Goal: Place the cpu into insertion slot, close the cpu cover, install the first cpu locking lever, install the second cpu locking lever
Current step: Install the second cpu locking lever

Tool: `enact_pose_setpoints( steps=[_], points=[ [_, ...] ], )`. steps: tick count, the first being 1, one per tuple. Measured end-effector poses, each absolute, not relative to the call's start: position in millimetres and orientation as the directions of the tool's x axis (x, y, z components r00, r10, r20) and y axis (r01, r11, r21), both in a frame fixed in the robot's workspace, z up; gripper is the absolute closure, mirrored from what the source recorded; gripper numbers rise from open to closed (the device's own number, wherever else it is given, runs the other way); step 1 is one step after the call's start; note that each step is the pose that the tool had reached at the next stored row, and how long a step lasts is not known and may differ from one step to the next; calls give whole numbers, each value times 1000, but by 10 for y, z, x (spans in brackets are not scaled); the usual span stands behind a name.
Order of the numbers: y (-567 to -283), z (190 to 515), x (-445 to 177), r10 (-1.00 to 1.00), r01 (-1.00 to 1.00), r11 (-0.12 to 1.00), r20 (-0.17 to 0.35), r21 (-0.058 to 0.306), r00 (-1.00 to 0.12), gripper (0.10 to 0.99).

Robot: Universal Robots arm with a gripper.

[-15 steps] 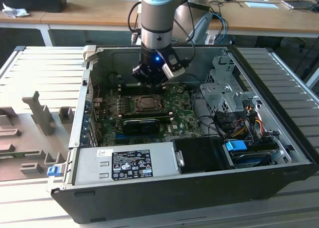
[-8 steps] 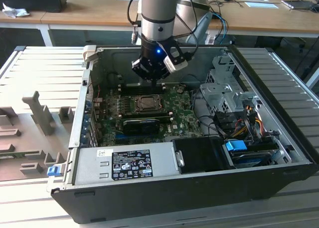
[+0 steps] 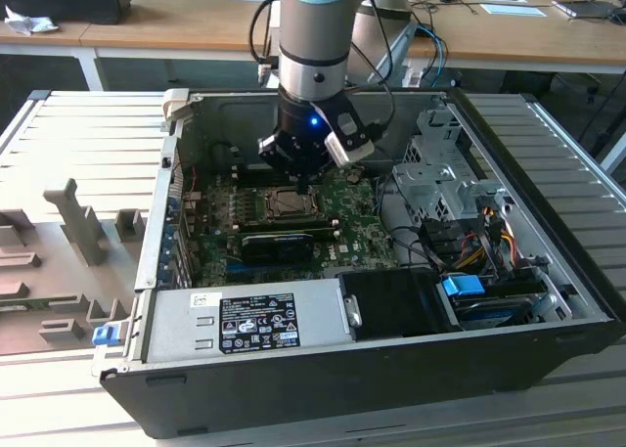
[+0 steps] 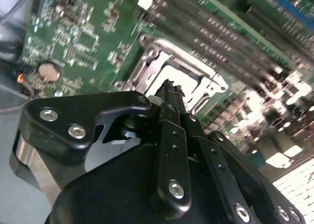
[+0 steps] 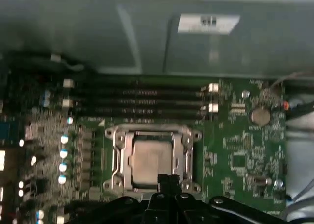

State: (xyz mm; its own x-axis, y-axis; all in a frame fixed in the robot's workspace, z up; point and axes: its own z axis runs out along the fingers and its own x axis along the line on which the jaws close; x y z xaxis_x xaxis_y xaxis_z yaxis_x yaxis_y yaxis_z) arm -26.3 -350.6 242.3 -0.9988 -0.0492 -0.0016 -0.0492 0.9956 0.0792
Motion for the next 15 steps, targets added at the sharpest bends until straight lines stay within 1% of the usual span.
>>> enact_pose_setpoints(
  steps=[8, 15],
  points=[
    [-3762, 2362, -321, -50, -50, 996, 4, 80, -999, 984],
    [-3804, 2302, -526, -66, -66, 994, 3, 83, -998, 984]
  ],
)
